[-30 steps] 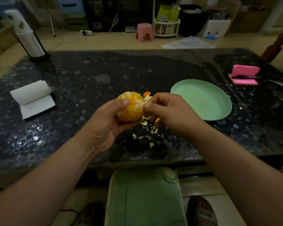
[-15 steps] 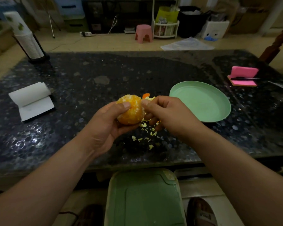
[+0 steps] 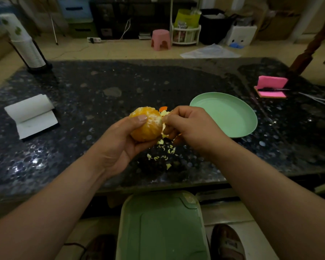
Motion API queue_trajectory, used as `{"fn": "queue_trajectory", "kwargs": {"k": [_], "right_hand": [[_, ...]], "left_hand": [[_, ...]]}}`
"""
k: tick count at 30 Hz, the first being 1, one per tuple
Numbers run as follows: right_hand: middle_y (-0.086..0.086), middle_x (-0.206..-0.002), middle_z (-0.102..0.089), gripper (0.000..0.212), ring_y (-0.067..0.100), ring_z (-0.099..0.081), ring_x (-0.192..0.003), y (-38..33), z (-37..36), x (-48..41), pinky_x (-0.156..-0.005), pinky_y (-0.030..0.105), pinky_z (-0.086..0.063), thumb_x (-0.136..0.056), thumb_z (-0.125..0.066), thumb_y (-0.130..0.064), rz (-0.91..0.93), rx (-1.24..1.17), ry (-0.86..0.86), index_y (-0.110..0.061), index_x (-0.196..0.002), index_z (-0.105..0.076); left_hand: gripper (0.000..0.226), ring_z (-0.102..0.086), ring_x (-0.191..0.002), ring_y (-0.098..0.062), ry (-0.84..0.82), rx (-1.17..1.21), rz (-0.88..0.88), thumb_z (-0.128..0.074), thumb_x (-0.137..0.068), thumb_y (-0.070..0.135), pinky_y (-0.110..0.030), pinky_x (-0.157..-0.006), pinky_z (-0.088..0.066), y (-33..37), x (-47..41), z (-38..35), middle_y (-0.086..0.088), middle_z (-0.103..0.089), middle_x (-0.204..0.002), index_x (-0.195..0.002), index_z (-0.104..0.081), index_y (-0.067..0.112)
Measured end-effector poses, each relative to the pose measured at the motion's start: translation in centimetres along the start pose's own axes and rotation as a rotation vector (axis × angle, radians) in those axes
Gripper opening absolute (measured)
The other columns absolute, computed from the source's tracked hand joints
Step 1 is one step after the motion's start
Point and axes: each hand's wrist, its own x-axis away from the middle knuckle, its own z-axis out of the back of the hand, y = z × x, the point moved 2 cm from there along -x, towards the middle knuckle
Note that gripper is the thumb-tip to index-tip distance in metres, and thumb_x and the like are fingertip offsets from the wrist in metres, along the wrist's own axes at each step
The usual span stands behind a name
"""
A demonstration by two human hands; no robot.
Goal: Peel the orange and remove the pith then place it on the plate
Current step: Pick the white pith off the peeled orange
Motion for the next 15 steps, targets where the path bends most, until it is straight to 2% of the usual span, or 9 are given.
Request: {"fn": "queue_trajectory", "kwargs": {"k": [3, 5, 7, 9, 11, 14, 15], "right_hand": [[0.005, -0.078, -0.076, 0.018, 0.015, -0.066, -0.067, 0.1, 0.3, 0.1, -0.063, 0.031, -0.058, -0.1, -0.068, -0.017, -0.003, -0.005, 0.014, 0.0, -0.095, -0.071], [0.004, -0.082, -0.078, 0.019, 0.013, -0.067, -0.068, 0.3, 0.5, 0.0, -0.064, 0.031, -0.058, -0.102, -0.068, -0.021, -0.011, 0.018, 0.032, -0.003, -0.096, -0.073], [0.002, -0.085, -0.079, 0.019, 0.015, -0.07, -0.07, 0.7, 0.7, -0.1, -0.068, 0.036, -0.061, -0.102, -0.069, -0.026, 0.006, 0.089, 0.051, -0.009, -0.094, -0.074], [0.0, -0.082, -0.078, 0.021, 0.016, -0.071, -0.071, 1.5, 0.8, -0.6, -0.069, 0.04, -0.061, -0.102, -0.07, -0.032, 0.066, 0.31, 0.089, -0.016, -0.09, -0.075], [-0.002, -0.084, -0.076, 0.023, 0.016, -0.069, -0.077, 2.2, 0.5, -1.0, -0.071, 0.035, -0.055, -0.103, -0.067, -0.034, 0.109, 0.588, 0.078, -0.018, -0.09, -0.078], [0.004, -0.11, -0.077, 0.019, 0.025, -0.069, -0.101, 2.8, -0.4, -1.3, -0.088, 0.04, -0.057, -0.104, -0.064, -0.027, 0.1, 0.821, 0.036, -0.017, -0.111, -0.078], [0.003, -0.112, -0.075, 0.017, 0.026, -0.068, -0.103, 2.7, -0.6, -1.3, -0.086, 0.039, -0.056, -0.104, -0.065, -0.027, 0.091, 0.845, 0.057, -0.02, -0.115, -0.075]], "left_hand": [[0.059, -0.073, -0.119, -0.033, 0.008, 0.085, 0.02, -0.072, -0.086, 0.029, -0.038, -0.084, -0.065, 0.2, 0.2, 0.0, -0.019, -0.071, -0.135, -0.139, -0.061, 0.006], [0.063, -0.071, -0.122, -0.038, 0.001, 0.143, 0.024, -0.073, -0.088, 0.03, -0.04, -0.086, -0.064, 0.3, 0.3, 0.2, -0.021, -0.068, -0.139, -0.145, -0.058, 0.006], [0.064, -0.069, -0.123, -0.044, -0.003, 0.197, 0.021, -0.073, -0.091, 0.029, -0.046, -0.092, -0.064, 0.4, 0.3, 0.4, -0.024, -0.066, -0.141, -0.147, -0.055, 0.006], [0.061, -0.07, -0.118, -0.047, 0.007, 0.206, 0.025, -0.07, -0.093, 0.031, -0.048, -0.097, -0.061, 0.5, 0.4, 0.4, -0.024, -0.067, -0.139, -0.147, -0.056, 0.006], [0.061, -0.071, -0.116, -0.049, 0.019, 0.204, 0.031, -0.068, -0.093, 0.032, -0.047, -0.097, -0.059, 0.5, 0.5, 0.3, -0.025, -0.068, -0.137, -0.146, -0.056, 0.007], [0.058, -0.07, -0.117, -0.049, 0.031, 0.217, 0.046, -0.068, -0.094, 0.031, -0.046, -0.096, -0.061, 0.4, 0.5, 0.5, -0.027, -0.066, -0.138, -0.146, -0.056, 0.007], [0.057, -0.07, -0.118, -0.049, 0.03, 0.219, 0.051, -0.068, -0.095, 0.031, -0.045, -0.095, -0.062, 0.3, 0.5, 0.6, -0.027, -0.066, -0.139, -0.146, -0.057, 0.008]]}}
